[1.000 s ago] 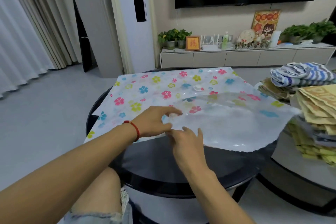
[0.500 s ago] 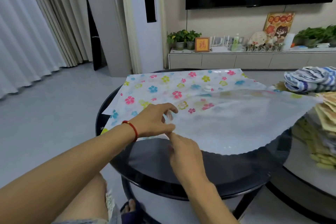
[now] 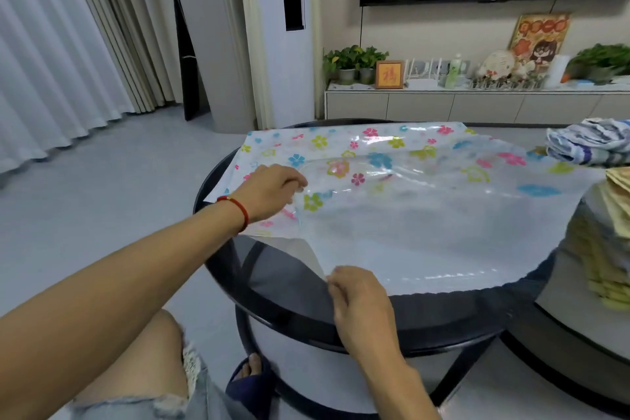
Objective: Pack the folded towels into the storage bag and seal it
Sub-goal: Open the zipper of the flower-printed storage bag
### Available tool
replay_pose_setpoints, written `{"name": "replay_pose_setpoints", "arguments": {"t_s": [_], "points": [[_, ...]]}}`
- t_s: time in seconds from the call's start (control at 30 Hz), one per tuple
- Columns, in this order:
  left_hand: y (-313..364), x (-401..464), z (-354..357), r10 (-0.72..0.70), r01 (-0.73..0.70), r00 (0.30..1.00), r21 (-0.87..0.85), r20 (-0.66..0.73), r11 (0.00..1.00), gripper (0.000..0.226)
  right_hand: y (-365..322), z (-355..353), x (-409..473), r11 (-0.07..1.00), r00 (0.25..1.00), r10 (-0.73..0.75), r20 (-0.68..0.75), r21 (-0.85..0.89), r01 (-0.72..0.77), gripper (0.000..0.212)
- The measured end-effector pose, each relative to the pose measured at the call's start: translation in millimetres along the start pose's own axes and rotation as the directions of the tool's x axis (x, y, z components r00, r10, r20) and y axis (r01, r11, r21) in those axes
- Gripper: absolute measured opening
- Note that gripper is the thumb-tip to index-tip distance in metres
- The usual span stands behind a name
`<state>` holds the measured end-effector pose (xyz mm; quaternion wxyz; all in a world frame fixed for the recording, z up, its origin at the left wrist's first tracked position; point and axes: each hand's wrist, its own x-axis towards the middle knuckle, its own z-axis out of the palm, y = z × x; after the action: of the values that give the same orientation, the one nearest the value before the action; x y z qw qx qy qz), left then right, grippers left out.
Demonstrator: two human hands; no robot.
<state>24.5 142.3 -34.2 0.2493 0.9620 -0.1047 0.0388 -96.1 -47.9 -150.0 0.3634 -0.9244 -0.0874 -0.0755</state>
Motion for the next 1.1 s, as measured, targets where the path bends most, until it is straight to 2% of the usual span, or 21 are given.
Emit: {"name": "replay_pose_setpoints", "arguments": {"t_s": [0.03,0.1,0.17,0.23,0.37,0.4,0.5,0.53,0.57,0.67,0.73,0.8,0.9,1.03,1.1], "points": [[-2,-4,1,0.003,0.0,0.998,-0.049,0.058,0.999,0.029,-4,-1,3,1.0,1.0,-0.001,-0.009,-0.009,0.001,0.023],[-6,-14,5,0.031,-0.001,0.979,-0.148,0.2,0.989,0.05,-21,-2,13,0.996,0.996,-0.078,-0.046,-0.036,0.076,0.018],[-9,-24,8,0.082,-0.023,0.955,-0.204,0.284,0.979,0.07,-40,-1,26,0.989,0.989,-0.145,-0.018,0.0,0.145,0.04],[-11,-27,6,0.117,-0.052,0.952,-0.226,0.282,0.973,0.078,-50,4,33,0.989,0.989,-0.146,0.03,0.02,0.145,0.043],[-9,-22,-16,0.08,0.026,0.965,-0.393,0.25,0.919,0.091,-39,18,15,0.979,0.976,-0.116,0.183,-0.143,0.144,0.038],[-10,-19,-23,0.057,0.066,0.964,-0.444,0.259,0.893,0.092,-37,21,7,0.969,0.975,-0.106,0.194,-0.201,0.145,0.035],[-12,-15,-33,0.025,0.152,0.955,-0.562,0.294,0.813,0.085,-49,27,3,0.959,0.994,-0.026,0.109,-0.279,0.056,0.021],[-12,-16,-32,0.036,0.153,0.951,-0.57,0.306,0.807,0.083,-58,27,6,0.959,0.995,-0.035,0.09,-0.277,0.059,0.022],[-11,-18,-29,0.047,0.15,0.947,-0.568,0.317,0.81,0.082,-68,29,11,0.964,0.995,-0.062,0.084,-0.252,0.081,0.031],[-15,-21,-25,0.045,0.136,0.951,-0.549,0.305,0.825,0.085,-92,31,20,0.988,0.971,-0.122,0.205,-0.073,0.14,0.052],[-19,-19,-28,0.016,0.145,0.962,-0.563,0.271,0.814,0.087,-88,34,16,0.983,0.951,-0.172,0.255,-0.01,0.181,0.043],[-22,-13,-32,-0.016,0.151,0.974,-0.599,0.225,0.786,0.088,-76,40,8,0.961,0.936,-0.251,0.245,-0.056,0.272,0.033],[-20,-3,-38,-0.047,0.131,0.988,-0.629,0.148,0.766,0.089,-62,50,0,0.928,0.915,-0.317,0.251,-0.115,0.353,0.033],[-17,3,-42,-0.036,0.077,0.995,-0.523,0.088,0.849,0.092,-56,48,6,0.895,0.885,-0.376,0.274,-0.142,0.424,0.022],[-15,0,-38,-0.005,0.04,0.996,-0.419,0.085,0.907,0.089,-54,40,8,0.894,0.856,-0.418,0.303,-0.031,0.447,0.017]]}}
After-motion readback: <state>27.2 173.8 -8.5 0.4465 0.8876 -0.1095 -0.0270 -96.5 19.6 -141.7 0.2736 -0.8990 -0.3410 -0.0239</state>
